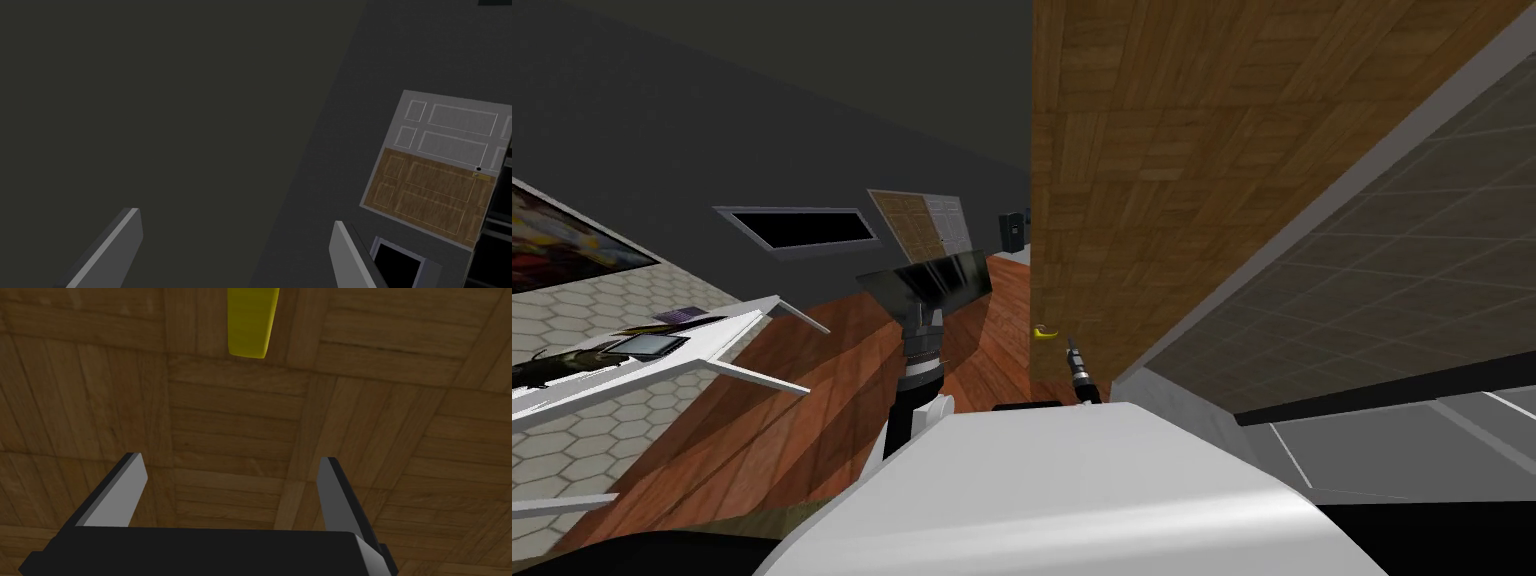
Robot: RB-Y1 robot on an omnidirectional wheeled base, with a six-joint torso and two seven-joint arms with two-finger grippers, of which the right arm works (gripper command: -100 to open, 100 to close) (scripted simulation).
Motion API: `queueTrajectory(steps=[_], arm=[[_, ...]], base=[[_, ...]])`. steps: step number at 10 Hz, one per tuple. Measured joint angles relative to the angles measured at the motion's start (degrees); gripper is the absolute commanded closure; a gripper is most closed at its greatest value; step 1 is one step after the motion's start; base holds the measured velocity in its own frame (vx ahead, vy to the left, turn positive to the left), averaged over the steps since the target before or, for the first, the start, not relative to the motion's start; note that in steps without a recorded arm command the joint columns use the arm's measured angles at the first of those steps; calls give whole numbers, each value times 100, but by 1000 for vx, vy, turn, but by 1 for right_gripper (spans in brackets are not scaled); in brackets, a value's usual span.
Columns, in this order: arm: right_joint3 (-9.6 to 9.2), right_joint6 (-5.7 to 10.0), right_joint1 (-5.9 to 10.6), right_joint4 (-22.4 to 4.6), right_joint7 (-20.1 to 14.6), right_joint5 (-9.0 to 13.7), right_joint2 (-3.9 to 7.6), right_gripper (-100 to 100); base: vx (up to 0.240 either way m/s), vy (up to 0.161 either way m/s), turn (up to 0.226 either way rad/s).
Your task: Push the door open
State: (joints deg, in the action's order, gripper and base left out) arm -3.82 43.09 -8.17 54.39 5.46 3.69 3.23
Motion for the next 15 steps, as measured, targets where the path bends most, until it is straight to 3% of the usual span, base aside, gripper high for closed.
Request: queueTrajectory(steps=[2,5,7,9,10,12,15], arm=[[-318,16,-97,63,92,69,-33,-100],[-758,38,-93,28,228,191,-85,-100],[-1063,-60,-201,229,346,257,-135,-100],[-1330,-5,-169,127,445,330,-213,-100],[-1480,-13,-271,232,484,355,-221,-100],[-1709,64,-211,86,548,425,-285,-100],[-2063,37,-261,166,658,517,-383,-100]], base=[[-6,11,-211],[-7,11,-219],[-11,12,-166],[-14,17,-199],[-16,19,-182],[-16,17,-168],[-24,23,-175]])
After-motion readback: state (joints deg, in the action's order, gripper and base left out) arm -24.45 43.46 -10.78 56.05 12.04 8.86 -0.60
